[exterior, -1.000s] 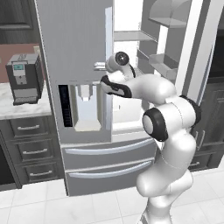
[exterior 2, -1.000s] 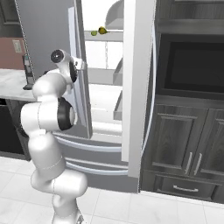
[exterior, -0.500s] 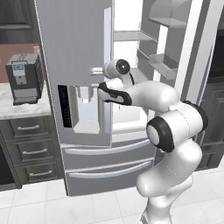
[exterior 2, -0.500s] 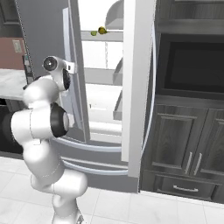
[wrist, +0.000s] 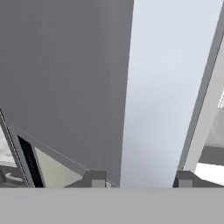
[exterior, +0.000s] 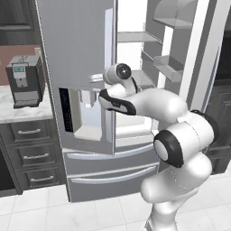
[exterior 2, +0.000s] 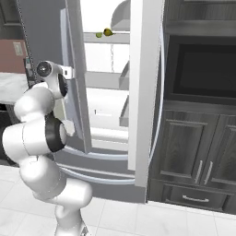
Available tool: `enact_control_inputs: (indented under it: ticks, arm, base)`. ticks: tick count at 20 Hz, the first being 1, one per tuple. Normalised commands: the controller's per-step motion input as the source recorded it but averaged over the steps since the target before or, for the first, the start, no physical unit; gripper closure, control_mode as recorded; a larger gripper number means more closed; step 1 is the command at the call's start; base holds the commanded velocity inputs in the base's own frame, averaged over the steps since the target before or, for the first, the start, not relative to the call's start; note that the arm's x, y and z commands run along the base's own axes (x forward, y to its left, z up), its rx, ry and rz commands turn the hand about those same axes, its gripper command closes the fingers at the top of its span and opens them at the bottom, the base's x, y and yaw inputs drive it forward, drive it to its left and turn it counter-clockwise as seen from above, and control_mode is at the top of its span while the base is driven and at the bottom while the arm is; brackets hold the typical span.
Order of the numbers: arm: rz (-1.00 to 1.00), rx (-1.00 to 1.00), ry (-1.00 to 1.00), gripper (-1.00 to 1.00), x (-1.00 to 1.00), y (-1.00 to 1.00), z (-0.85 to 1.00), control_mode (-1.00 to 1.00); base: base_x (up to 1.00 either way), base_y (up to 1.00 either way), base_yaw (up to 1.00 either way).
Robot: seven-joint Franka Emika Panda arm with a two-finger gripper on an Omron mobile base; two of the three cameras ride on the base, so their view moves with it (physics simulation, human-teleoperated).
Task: Take the lemon wedge from the fridge and place it on the plate with fish on the dining counter.
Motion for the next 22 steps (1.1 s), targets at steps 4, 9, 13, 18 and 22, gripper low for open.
enact_control_inputs:
  ticks: [4,9,13,18,22]
  arm:
    - [0.0,-0.18,0.0,1.0,-0.75,1.0,0.59,-1.0]
    - [-0.04,-0.1,-0.04,1.0,-0.89,1.0,0.46,-1.0]
    - [-0.1,-0.07,-0.1,1.0,-1.0,1.0,0.34,-1.0]
    - [-0.09,-0.18,-0.09,-1.0,-1.0,0.97,0.21,-1.0]
    - [-0.12,-0.13,-0.13,-1.0,-1.0,0.25,0.01,-1.0]
  base:
    - [0.0,0.0,0.0]
    - [0.0,0.0,0.0]
    - [0.0,0.0,0.0]
    - [0.0,0.0,0.0]
    - [0.0,0.0,0.0]
